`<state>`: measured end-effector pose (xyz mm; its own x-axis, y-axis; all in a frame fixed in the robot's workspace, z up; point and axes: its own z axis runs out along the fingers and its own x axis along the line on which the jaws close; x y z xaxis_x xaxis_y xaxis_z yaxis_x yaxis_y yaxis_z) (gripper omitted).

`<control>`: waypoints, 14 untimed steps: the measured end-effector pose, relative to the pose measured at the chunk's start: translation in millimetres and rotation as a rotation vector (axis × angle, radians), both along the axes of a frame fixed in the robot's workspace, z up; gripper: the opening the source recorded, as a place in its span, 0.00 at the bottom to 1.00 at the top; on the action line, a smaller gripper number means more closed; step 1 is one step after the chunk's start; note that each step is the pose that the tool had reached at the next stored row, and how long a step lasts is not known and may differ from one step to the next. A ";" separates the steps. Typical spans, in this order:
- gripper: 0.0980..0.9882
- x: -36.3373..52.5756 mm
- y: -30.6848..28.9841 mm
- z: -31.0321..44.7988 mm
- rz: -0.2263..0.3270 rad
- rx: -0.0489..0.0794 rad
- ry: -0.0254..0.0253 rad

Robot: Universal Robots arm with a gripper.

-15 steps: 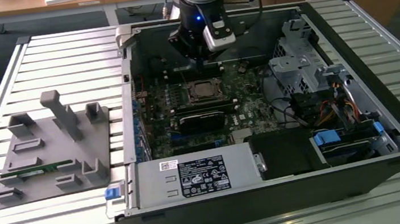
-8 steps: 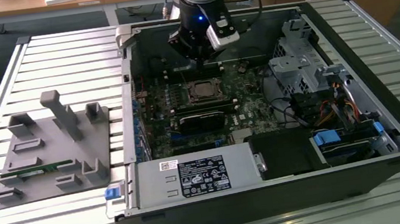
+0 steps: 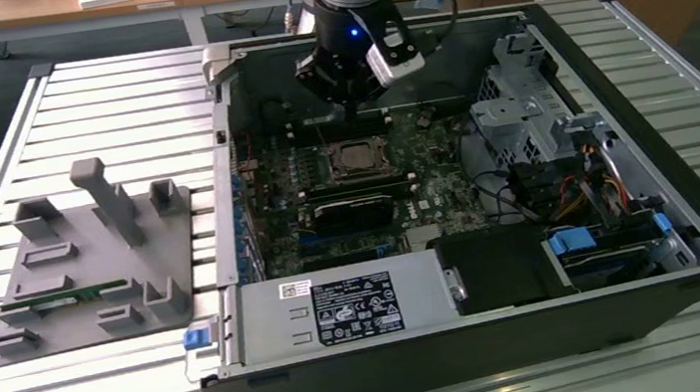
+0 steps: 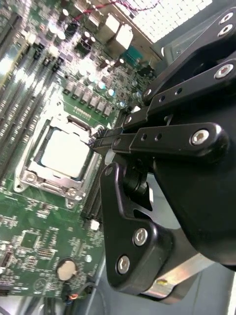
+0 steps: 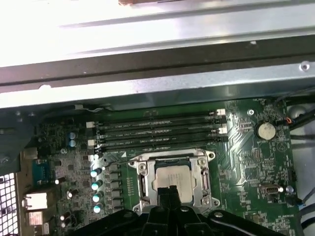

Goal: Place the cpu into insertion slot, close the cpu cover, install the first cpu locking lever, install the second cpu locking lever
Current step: 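Install the first cpu locking lever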

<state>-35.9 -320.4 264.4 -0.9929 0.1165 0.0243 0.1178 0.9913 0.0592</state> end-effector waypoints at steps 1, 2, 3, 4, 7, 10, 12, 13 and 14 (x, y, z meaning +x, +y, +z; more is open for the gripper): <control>0.01 0.0 0.0 -0.3 0.005 0.003 -0.0008; 0.01 0.0 0.0 -0.4 0.012 0.004 -0.0014; 0.01 0.0 0.0 -0.5 0.020 0.005 -0.0018; 0.01 0.0 0.0 -0.6 0.034 0.005 -0.0021; 0.01 0.0 0.0 -0.9 0.080 0.007 -0.0024; 0.01 0.0 0.0 -1.2 0.116 0.019 -0.0032; 0.01 0.0 0.0 -1.3 0.128 0.038 -0.0046; 0.01 0.0 -0.1 -1.4 0.132 0.044 -0.0064; 0.01 -0.7 -0.1 -1.5 0.134 0.045 -0.0113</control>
